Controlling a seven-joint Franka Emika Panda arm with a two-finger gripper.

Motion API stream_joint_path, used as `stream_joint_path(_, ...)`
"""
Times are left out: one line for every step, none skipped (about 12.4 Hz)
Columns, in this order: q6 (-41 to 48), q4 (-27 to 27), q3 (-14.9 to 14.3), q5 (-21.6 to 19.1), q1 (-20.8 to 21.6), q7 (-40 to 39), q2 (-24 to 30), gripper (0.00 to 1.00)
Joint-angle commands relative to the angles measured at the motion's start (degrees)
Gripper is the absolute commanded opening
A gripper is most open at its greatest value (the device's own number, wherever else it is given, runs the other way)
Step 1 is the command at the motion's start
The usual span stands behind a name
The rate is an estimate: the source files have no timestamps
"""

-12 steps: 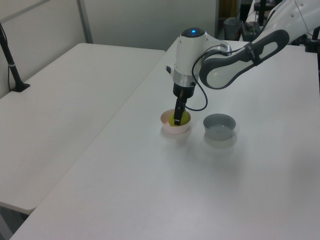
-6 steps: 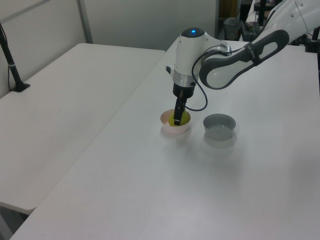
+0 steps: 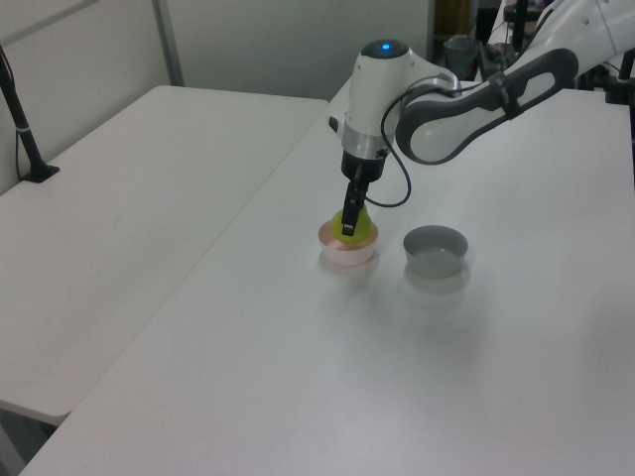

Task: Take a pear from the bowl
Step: 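Lower the gripper around the pear and close the fingers on it, then lift the pear out of the pink bowl and carry it aside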

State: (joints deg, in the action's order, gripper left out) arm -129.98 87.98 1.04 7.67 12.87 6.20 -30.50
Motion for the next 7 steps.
stream_joint_path(5.1, 0.7, -0.4, 0.0, 0.4, 1.0, 3.9, 0.31)
stream_joint_path(6.2, 0.7, -0.4, 0.0, 0.4, 0.9, 4.9, 0.31)
stream_joint_path(8.1, 0.7, -0.4, -0.1, 0.3, 0.7, 6.5, 0.31)
stream_joint_path(8.9, 0.7, -0.7, -0.1, 0.2, 0.4, 7.7, 0.31)
stream_joint_path(9.0, 0.6, -1.1, -0.1, -0.4, 0.0, 8.4, 0.31)
stream_joint_path(9.9, 0.6, -1.2, 0.1, -1.4, -1.3, 8.9, 0.31)
stream_joint_path(11.5, 0.2, -1.2, 0.2, -3.1, -3.8, 9.4, 0.31)
